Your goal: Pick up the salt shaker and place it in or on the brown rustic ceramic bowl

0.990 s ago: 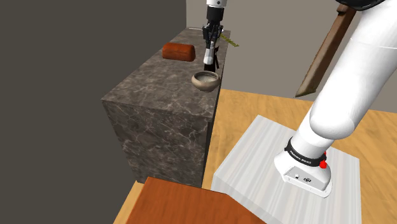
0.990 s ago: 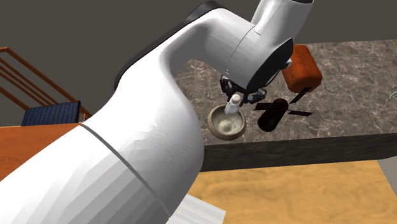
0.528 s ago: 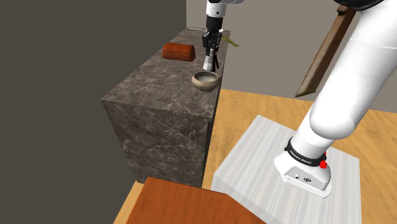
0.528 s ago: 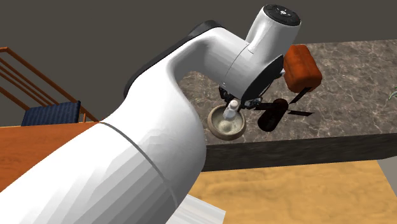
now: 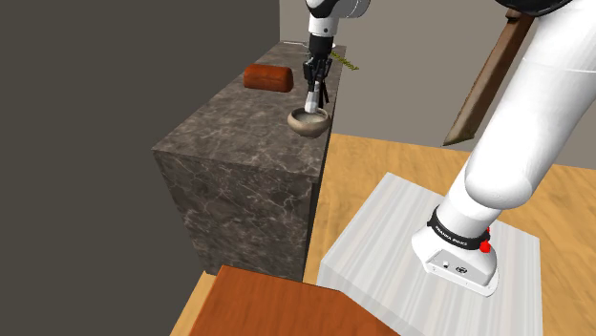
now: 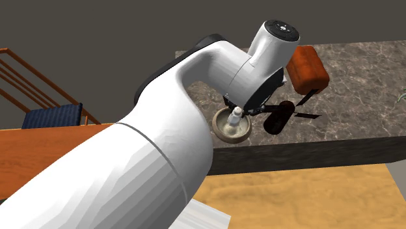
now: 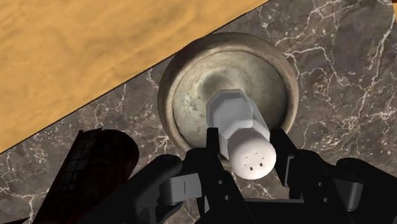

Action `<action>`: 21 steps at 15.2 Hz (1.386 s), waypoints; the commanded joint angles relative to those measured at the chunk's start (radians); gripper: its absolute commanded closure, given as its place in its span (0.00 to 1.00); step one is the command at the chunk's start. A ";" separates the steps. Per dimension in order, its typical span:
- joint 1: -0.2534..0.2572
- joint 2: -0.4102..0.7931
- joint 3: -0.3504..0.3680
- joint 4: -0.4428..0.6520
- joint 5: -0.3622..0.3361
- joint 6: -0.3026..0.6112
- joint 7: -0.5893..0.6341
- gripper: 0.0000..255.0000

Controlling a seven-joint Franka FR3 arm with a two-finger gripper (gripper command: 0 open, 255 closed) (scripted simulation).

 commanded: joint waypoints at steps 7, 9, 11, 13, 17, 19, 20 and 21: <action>0.000 0.000 0.000 -0.001 0.000 0.001 -0.001 0.00; 0.000 0.000 0.000 -0.001 0.000 0.001 -0.001 0.00; -0.001 -0.007 -0.001 0.025 -0.003 -0.031 0.001 0.00; -0.003 -0.016 -0.003 0.080 -0.007 -0.096 0.004 0.00; -0.004 -0.019 -0.004 0.104 -0.008 -0.122 0.005 0.00; -0.004 -0.018 -0.004 0.104 -0.008 -0.122 0.005 0.00; -0.004 -0.018 -0.004 0.104 -0.008 -0.122 0.005 0.00; -0.004 -0.018 -0.004 0.104 -0.008 -0.122 0.005 0.00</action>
